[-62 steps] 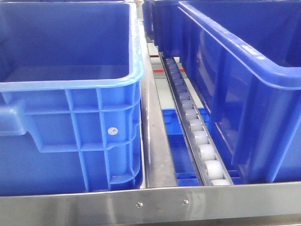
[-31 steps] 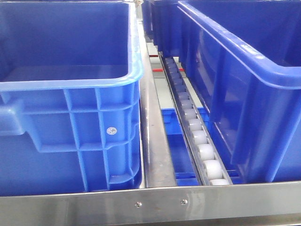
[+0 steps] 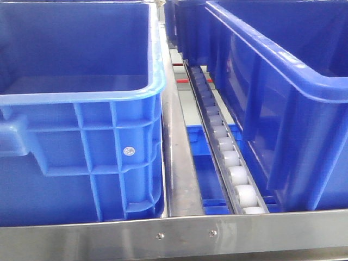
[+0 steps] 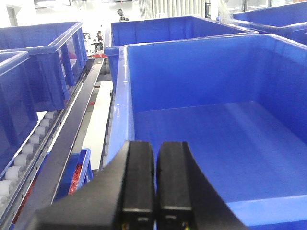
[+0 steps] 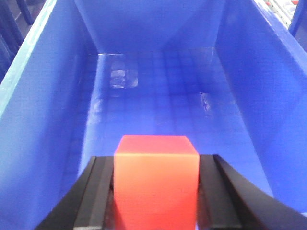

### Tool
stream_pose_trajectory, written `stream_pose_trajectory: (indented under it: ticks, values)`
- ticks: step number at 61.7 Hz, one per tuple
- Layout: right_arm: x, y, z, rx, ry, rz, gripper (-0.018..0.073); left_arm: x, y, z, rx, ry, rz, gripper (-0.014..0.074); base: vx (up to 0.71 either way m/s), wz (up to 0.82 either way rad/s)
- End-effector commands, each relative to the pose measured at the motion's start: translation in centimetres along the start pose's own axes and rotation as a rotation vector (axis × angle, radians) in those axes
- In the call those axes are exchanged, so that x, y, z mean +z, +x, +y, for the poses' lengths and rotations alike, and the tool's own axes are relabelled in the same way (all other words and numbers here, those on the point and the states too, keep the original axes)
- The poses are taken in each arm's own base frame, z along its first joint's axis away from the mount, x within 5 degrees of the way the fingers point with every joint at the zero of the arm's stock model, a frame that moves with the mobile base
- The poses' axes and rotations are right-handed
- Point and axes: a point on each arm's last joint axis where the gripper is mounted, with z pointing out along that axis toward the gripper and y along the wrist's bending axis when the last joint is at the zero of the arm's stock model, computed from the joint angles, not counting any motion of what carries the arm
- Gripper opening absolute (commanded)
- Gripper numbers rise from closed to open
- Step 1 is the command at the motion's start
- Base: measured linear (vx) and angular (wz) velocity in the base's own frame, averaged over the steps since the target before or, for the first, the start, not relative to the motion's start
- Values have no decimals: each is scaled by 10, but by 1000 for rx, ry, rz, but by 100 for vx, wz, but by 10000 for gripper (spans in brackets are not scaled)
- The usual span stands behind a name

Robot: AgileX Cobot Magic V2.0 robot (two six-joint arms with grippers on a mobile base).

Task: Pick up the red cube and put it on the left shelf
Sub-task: 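Open the right gripper to drop the red cube into the crate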

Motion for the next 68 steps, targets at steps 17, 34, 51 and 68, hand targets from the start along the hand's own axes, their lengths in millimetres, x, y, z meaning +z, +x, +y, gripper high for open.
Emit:
stream_pose_trajectory:
  ticks: [17, 34, 51, 68]
  values:
    - [17, -24, 2, -14, -13, -135, 58, 1, 0, 0, -5, -6, -54, 106, 0, 0]
    - [90, -57, 6, -15, -10, -36, 62, 1, 0, 0, -5, -6, -54, 106, 0, 0]
    - [148, -100, 11, -16, -10, -25, 527, 1, 0, 0, -5, -6, -54, 106, 0, 0]
    - [161, -103, 11, -16, -3, 20, 563, 1, 0, 0, -5, -6, -54, 106, 0, 0]
